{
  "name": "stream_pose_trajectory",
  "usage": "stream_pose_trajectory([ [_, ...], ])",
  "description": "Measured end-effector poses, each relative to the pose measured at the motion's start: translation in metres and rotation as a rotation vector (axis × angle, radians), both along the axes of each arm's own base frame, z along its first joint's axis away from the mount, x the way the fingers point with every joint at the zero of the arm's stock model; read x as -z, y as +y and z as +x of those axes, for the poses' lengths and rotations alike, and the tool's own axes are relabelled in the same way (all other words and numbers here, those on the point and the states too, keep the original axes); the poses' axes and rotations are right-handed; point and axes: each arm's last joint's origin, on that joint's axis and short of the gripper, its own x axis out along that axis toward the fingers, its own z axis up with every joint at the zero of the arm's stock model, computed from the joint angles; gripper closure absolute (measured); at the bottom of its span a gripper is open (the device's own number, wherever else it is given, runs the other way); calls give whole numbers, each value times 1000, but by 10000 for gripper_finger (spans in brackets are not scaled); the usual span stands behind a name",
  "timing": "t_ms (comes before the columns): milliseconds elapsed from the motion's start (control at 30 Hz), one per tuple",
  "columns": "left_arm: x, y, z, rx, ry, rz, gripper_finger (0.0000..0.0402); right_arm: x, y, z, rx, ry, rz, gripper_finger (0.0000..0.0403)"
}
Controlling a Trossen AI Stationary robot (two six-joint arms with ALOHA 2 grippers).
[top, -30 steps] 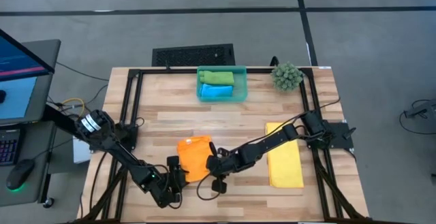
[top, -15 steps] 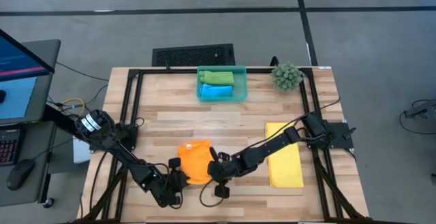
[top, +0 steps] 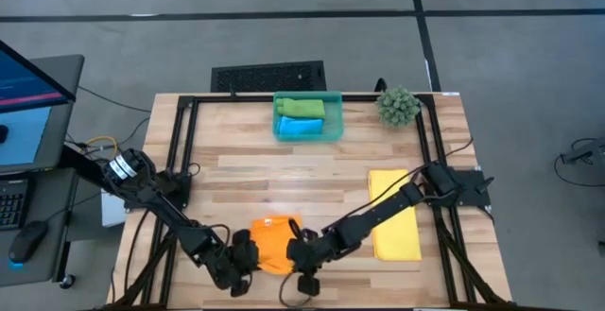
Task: Roll microfiber towels into tight, uniform cylinder then place into a basket
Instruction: Roll the orange towel
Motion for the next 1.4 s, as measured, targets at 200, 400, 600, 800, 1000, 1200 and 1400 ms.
stream_pose_trajectory([
  [200, -7, -5, -1, -52, 2, -118, 386, -1, -13, 6, 76, 42, 69, 392],
  [400, -19, -4, -5, -79, -16, -96, 390, 0, -23, 10, 97, 52, 67, 391],
  [600, -14, 2, -12, -183, 70, -101, 388, -2, -40, 18, 140, 43, 69, 391],
  [800, -12, 0, -17, -252, 93, -133, 387, -4, -63, 27, 189, 36, 74, 391],
  [1000, -13, -6, -23, -264, 75, -148, 386, -21, -70, 39, 153, -42, 55, 391],
  [1200, -14, -14, -33, -291, 15, -139, 386, -29, -66, 42, 92, -95, 14, 392],
  [1400, -15, -24, -49, -325, -22, -174, 386, -22, -59, 45, 90, -124, 25, 393],
])
